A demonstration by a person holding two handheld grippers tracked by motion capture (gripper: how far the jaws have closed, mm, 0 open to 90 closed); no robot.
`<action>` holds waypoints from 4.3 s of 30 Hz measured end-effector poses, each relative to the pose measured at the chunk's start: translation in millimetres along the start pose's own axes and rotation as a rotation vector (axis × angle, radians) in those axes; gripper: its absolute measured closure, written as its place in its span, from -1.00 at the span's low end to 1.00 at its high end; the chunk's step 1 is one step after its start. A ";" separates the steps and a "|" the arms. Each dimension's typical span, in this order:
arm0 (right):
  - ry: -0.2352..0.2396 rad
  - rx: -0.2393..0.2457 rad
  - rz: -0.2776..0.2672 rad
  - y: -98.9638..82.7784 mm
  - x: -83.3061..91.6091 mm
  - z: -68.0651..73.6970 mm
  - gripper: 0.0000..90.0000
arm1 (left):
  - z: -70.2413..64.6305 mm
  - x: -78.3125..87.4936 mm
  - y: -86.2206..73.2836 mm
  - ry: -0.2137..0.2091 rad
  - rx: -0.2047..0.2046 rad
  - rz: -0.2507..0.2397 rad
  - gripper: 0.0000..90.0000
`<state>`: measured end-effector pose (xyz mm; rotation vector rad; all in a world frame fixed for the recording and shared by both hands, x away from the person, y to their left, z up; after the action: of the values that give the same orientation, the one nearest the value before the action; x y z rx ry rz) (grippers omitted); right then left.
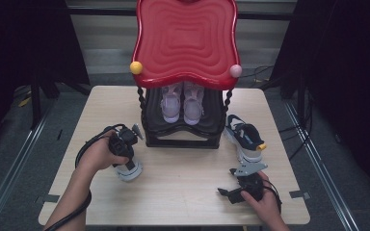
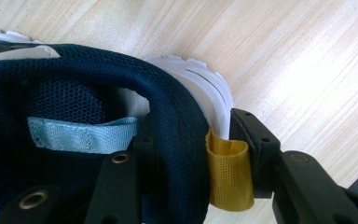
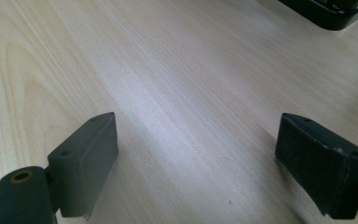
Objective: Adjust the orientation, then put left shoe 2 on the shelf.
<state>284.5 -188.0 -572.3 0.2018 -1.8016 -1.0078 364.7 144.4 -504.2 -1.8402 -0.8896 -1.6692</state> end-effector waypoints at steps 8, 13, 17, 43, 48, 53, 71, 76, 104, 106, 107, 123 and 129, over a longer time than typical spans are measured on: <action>0.000 0.000 0.000 0.0 0.0 0.0 -0.72 | 2.2 -3.6 -1.6 0.016 -0.018 0.039 0.40; 0.000 0.001 0.000 0.0 0.0 -0.1 -0.72 | 2.4 -3.7 -1.1 0.011 -0.015 0.045 0.43; 0.000 0.001 0.000 0.0 0.0 -0.1 -0.72 | 1.9 -4.0 -1.0 0.006 -0.014 0.042 0.46; 0.000 0.001 0.000 0.0 0.0 -0.1 -0.72 | -4.0 -6.5 -0.7 -0.009 0.016 0.060 0.62; 0.000 0.001 0.000 0.0 0.0 -0.1 -0.72 | -4.0 -5.4 -1.7 -0.006 -0.003 0.070 0.63; 0.000 0.001 0.000 0.0 0.0 -0.1 -0.72 | -6.2 -4.2 -1.0 -0.011 0.002 0.056 0.63; 0.000 0.001 0.000 0.0 0.0 -0.1 -0.72 | -4.3 37.7 2.6 0.026 -0.028 0.052 0.64; -0.002 0.001 -0.004 0.4 -0.2 -0.4 -0.72 | -4.4 61.2 4.7 0.049 -0.047 0.032 0.64; -0.001 0.002 -0.001 0.3 0.1 -0.5 -0.72 | -23.5 187.9 14.6 0.088 -0.129 -0.047 0.63; -0.001 0.002 -0.001 0.3 0.1 -0.5 -0.72 | -25.0 196.6 16.4 0.095 -0.135 -0.060 0.63; 0.000 0.005 0.000 0.1 0.2 -0.6 -0.72 | -26.1 201.2 16.7 0.102 -0.141 -0.057 0.63; 0.001 0.003 0.002 -0.1 0.2 -0.3 -0.72 | -40.2 262.9 26.6 0.196 -0.187 -0.135 0.63; 0.001 0.001 0.002 -0.2 0.2 -0.1 -0.72 | -47.0 276.2 33.7 0.223 -0.220 -0.153 0.62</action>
<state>284.4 -188.3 -572.2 0.2008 -1.8017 -1.0047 368.6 125.2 -222.7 -1.7127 -0.7950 -2.0932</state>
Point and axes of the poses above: each handheld gripper's, and its own axes: x roughly backward along the jaws, y roughly out of its top, z roughly to its left, the point moved 9 cm from there along -x, roughly forward along the jaws, and after that the axes turned 13 degrees about x, right-handed, at the moved point
